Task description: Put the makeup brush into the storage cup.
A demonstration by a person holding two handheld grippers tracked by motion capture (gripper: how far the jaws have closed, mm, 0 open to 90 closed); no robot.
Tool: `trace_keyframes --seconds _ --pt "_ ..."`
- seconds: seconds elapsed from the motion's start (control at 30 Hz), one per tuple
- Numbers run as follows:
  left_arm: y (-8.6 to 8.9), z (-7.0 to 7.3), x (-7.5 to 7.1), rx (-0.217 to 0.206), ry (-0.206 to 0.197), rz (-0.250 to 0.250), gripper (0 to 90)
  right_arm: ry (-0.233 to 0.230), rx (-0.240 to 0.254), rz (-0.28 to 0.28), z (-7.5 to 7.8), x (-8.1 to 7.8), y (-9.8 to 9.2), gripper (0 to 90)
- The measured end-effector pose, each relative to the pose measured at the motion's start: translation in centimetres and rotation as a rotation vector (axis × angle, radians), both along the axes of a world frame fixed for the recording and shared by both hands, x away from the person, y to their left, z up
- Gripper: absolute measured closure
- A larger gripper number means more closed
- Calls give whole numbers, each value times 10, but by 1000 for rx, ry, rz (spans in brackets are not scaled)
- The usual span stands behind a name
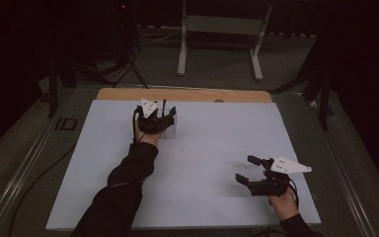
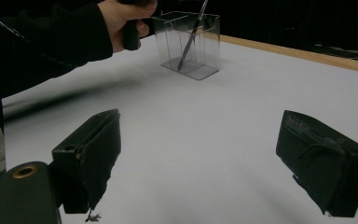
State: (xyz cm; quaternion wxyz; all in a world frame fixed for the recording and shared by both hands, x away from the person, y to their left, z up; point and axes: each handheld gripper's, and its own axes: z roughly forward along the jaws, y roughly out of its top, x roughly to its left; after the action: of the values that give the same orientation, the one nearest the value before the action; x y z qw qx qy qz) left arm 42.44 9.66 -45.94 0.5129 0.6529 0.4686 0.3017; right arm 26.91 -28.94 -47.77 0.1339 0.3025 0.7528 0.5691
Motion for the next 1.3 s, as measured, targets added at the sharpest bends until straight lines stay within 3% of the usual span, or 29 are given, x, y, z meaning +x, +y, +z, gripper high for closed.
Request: trace_keyframes --seconds 0.17,0.23,0.3,0.37,0.47,0.63,0.73,0.9,1.3 --pt "-1 8 0 -15 56 24 133 0 -1 0 0 0 0 140" --pt "-1 12 1 -23 90 8 86 0 0 -1 0 0 0 140" --pt "-2 15 -1 -16 88 -8 27 0 0 -1 0 0 0 139" --pt "-5 18 -4 24 80 -31 26 -1 -1 -1 1 0 0 140" --pt "-4 23 -6 -18 92 -61 18 -2 -1 -2 1 0 0 140" --pt "-5 30 -12 -7 99 -101 9 -5 0 -1 1 0 0 140" --pt "-2 36 -16 -36 114 -127 10 -6 0 -1 1 0 0 140" --pt "4 44 -24 -47 123 -150 10 -7 0 -2 1 0 0 140" --pt "16 55 -52 -14 102 -270 10 -6 -2 -5 1 0 0 140"
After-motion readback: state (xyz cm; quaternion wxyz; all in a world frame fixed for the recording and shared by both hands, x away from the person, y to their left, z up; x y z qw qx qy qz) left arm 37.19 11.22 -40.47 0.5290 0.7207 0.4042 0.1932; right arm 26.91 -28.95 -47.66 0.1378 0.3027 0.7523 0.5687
